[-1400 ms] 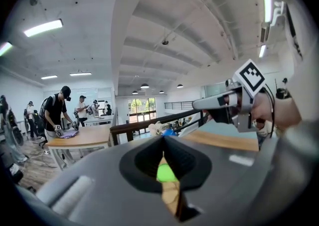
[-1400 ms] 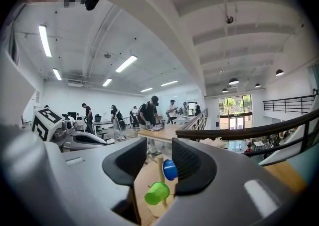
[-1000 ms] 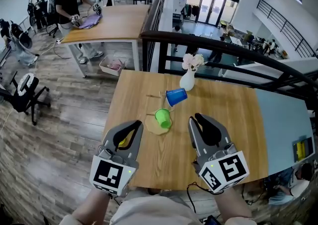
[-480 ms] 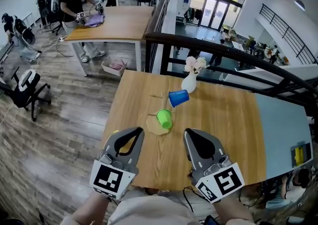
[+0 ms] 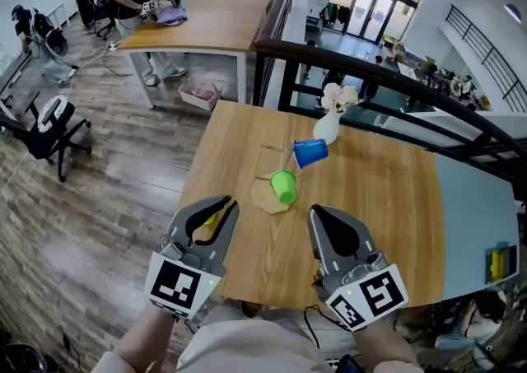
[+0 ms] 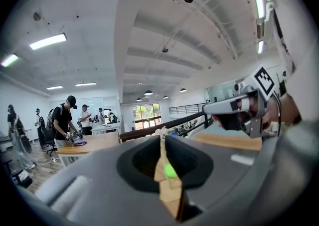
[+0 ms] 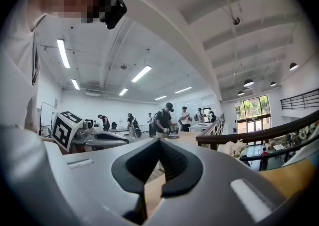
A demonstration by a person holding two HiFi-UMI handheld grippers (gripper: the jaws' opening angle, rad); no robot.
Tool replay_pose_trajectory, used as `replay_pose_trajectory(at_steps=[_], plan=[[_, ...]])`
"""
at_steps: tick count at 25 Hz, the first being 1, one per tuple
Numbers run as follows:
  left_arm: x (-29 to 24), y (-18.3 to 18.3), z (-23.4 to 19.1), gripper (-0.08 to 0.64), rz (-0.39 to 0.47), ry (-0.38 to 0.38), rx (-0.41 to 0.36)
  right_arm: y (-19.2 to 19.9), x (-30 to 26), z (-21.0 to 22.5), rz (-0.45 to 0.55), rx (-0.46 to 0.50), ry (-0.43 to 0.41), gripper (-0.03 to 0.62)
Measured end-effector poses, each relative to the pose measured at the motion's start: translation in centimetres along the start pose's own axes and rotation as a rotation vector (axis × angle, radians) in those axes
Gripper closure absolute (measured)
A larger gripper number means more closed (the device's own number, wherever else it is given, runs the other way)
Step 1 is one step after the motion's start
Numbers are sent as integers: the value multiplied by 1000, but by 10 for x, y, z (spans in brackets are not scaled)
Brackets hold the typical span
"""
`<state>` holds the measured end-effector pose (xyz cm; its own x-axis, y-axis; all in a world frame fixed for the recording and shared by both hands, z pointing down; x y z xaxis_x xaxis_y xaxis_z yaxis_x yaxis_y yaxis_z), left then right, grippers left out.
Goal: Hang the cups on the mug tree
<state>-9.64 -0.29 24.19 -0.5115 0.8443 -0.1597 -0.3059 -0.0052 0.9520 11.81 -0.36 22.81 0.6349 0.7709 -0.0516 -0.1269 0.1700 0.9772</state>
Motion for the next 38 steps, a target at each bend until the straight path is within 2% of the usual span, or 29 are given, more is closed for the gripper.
replay_pose_trajectory(at_steps=[2, 5, 8, 16, 21, 27, 30, 38], plan=[[-1, 5, -8, 521, -7, 7, 3, 2, -5, -1, -2, -15, -9, 592], [-4, 20, -17, 495, -18, 17, -59, 10, -13, -3, -17, -24, -24, 592], [-7, 42, -26, 483, -52, 7, -51, 24, -23, -2, -37, -37, -39, 592], [-15, 106, -42, 409, -227, -31, -97, 57, -55, -1, -90, -58, -52, 592], [-23, 145, -54, 402, -298, -38, -53, 76, -76, 2, -123, -67, -49, 592], [-34, 188, -63, 388, -363, -14, -44, 105, -97, 8, -166, -43, -16, 592], [-36, 212, -70, 377, -404, -6, -46, 122, -115, 4, -180, -74, -36, 592], [-47, 269, -79, 373, -458, 1, 2, 165, -158, -5, -220, -64, -90, 592]])
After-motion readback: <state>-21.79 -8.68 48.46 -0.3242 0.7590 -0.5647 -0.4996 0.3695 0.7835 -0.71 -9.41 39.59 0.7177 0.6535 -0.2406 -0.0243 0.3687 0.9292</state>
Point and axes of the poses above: the fingertips, and each gripper's own axes: x backward along the fingers, z to its right, y out of its underside, the point moved 8 cm from there along x, backward along the fingers, and after that the axes turned 8 degrees about -x, right-handed, at the moved point
